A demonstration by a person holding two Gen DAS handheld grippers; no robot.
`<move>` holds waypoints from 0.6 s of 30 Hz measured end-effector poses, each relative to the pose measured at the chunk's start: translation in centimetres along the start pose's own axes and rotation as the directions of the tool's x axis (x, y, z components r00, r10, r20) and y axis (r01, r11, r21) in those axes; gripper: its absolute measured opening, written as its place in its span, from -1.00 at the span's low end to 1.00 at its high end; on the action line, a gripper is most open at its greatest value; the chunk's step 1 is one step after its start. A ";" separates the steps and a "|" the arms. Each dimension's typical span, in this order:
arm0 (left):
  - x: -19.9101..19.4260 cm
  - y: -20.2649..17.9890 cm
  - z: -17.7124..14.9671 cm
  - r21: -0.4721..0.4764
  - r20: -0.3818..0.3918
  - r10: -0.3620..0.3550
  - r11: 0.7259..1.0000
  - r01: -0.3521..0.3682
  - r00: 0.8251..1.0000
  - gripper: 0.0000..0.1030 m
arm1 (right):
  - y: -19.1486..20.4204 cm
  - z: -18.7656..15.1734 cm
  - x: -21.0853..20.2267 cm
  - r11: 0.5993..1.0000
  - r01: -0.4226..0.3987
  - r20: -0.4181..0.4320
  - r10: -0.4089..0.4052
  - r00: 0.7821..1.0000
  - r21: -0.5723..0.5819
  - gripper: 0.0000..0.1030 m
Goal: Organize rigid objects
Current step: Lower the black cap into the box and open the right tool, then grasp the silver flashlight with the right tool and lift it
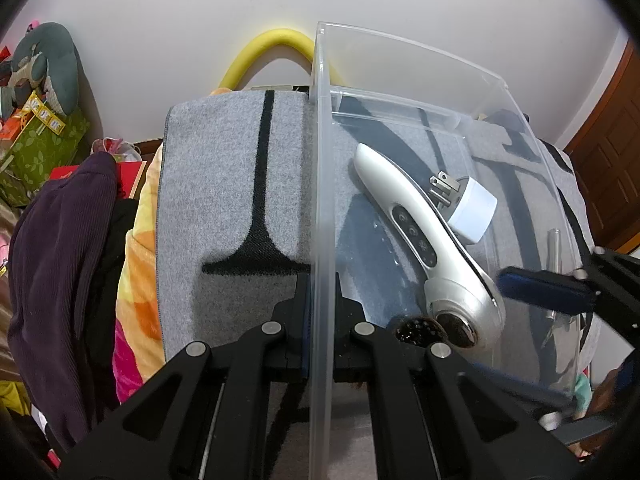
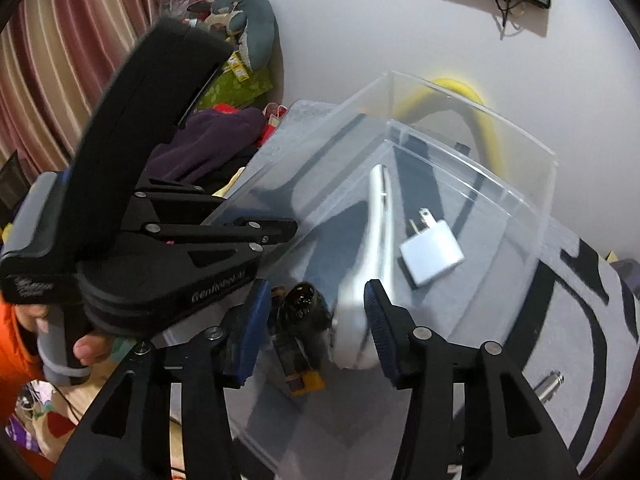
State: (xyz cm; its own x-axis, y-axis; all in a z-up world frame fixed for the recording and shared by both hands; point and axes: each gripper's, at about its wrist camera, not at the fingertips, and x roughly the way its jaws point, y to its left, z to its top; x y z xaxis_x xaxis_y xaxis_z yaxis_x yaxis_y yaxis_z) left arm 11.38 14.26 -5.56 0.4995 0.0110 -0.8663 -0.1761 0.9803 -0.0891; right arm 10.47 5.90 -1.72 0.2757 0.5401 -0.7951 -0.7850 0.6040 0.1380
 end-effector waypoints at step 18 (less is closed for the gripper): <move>0.1 -0.1 -0.1 0.005 -0.001 0.022 1.000 -0.022 1.000 -0.91 | -12.3 -6.3 -8.7 0.924 0.274 0.022 -0.290 0.957 0.267 0.00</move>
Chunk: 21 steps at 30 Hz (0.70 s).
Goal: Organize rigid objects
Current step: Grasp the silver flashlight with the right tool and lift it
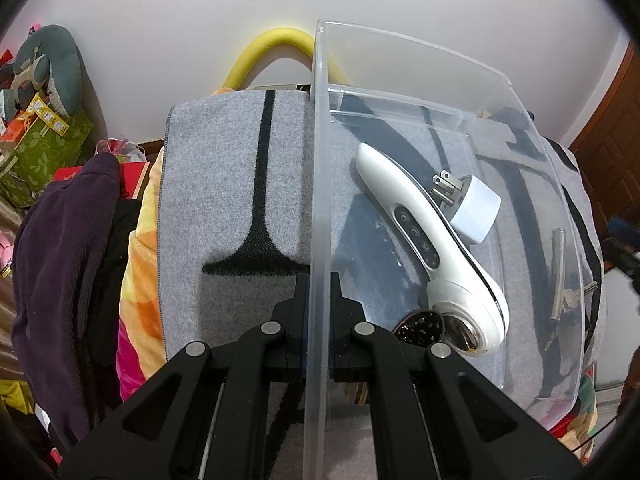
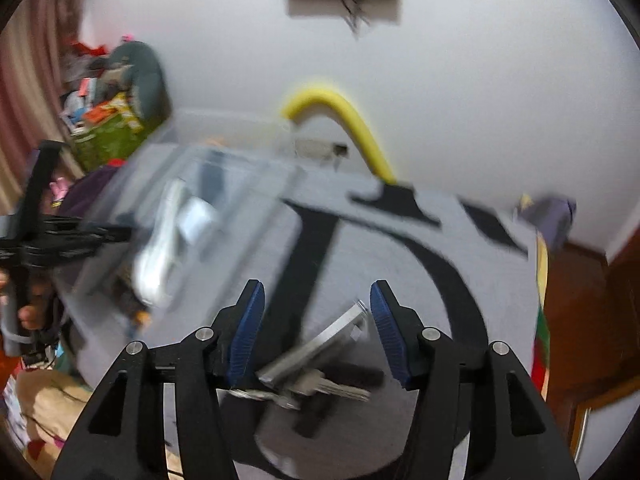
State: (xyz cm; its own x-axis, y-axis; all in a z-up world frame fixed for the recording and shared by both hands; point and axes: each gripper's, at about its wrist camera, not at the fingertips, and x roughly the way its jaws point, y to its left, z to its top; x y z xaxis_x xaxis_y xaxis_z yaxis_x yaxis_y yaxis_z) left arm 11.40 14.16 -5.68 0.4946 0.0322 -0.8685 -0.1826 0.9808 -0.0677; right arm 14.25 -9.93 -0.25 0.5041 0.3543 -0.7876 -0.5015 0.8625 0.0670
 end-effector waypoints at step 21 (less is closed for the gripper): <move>0.4 -0.1 0.0 0.001 -0.007 0.001 1.000 -0.001 1.000 -0.91 | 1.1 -0.3 4.3 0.995 -0.100 -0.040 0.100 0.994 0.019 -0.66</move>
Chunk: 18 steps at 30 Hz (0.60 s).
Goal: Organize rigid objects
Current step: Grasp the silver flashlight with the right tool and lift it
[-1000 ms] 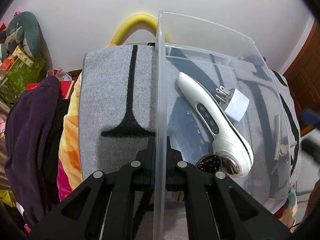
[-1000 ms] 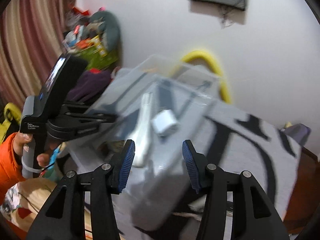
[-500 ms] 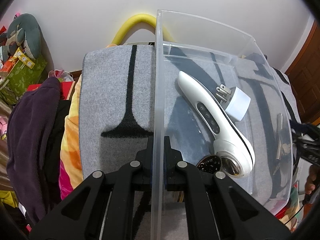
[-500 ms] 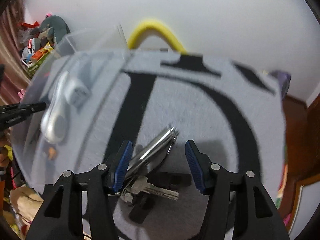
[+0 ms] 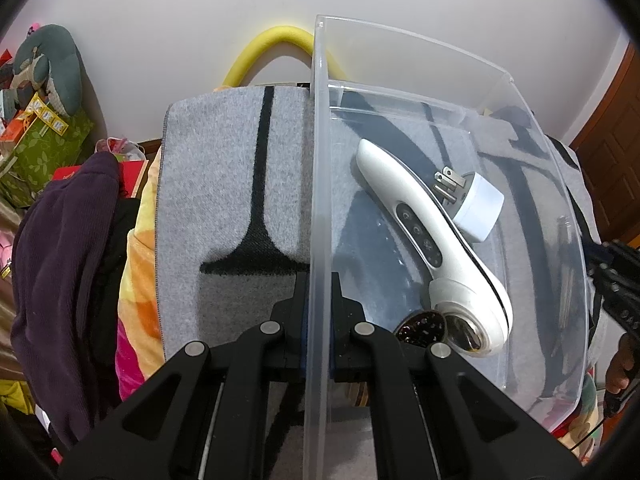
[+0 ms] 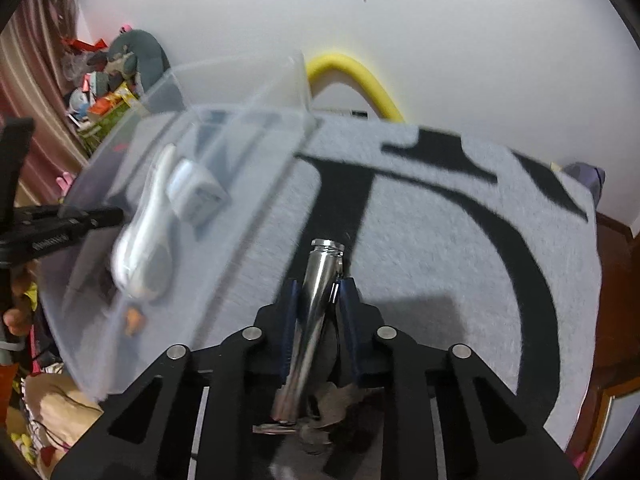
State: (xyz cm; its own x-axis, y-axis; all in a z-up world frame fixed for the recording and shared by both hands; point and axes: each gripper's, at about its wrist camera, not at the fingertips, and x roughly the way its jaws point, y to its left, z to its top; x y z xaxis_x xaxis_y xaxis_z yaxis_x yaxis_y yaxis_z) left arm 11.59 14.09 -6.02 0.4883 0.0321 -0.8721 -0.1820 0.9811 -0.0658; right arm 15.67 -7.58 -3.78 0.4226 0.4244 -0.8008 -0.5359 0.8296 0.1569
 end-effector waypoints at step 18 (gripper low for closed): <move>0.1 0.0 0.0 -0.006 0.001 -0.005 1.000 0.005 1.000 -0.91 | 4.7 3.9 -9.9 0.994 -0.071 0.273 0.092 0.958 -0.087 -0.67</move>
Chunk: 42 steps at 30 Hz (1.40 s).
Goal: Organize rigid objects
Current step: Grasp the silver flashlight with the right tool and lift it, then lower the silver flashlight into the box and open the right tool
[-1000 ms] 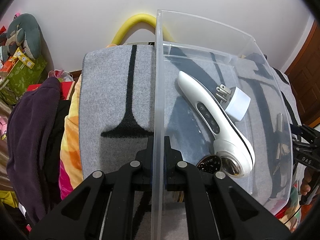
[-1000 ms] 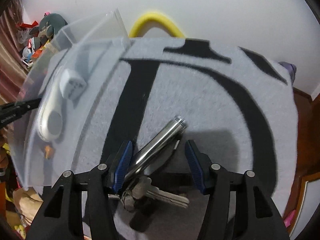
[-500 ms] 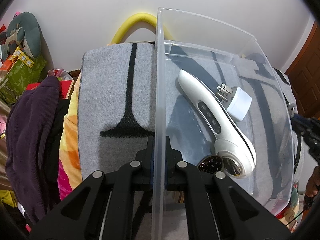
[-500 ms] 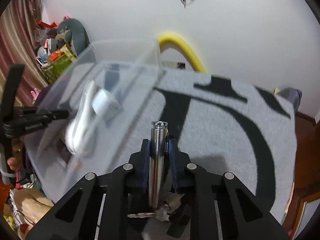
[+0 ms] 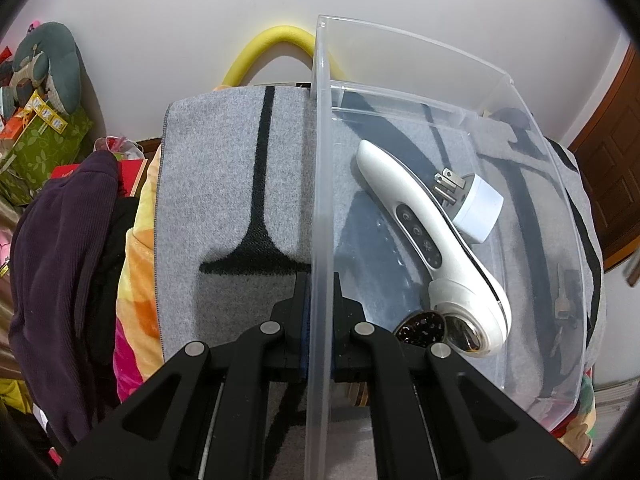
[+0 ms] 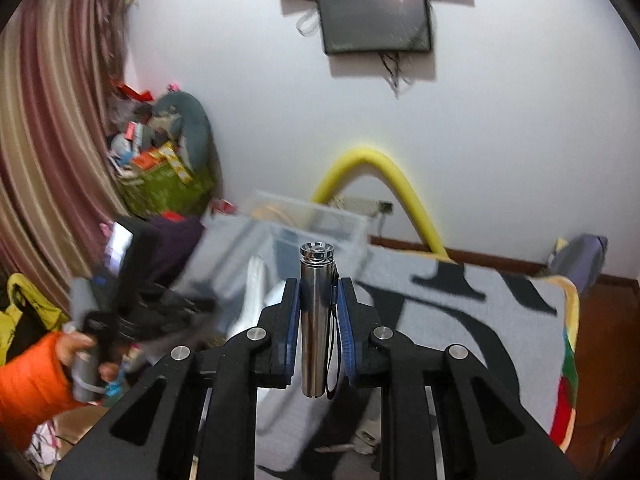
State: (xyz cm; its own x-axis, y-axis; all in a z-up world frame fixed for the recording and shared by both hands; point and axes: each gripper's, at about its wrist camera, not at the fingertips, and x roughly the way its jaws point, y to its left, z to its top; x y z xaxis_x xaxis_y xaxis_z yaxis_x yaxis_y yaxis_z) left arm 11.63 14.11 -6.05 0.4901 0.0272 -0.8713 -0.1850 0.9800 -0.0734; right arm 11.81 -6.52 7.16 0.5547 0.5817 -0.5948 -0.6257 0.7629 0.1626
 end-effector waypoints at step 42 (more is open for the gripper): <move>0.0 -0.1 0.1 -0.005 0.000 -0.003 1.000 0.003 1.000 -0.91 | 1.9 -1.4 1.8 0.988 0.128 -0.074 -0.135 0.988 -0.089 -0.18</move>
State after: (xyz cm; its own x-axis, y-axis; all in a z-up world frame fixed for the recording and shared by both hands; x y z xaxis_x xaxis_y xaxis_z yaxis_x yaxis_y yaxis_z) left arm 11.70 13.99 -6.00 0.4903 0.0242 -0.8712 -0.1873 0.9792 -0.0783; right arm 10.88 -4.43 5.34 0.5917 0.4512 -0.6681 -0.5958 0.8030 0.0147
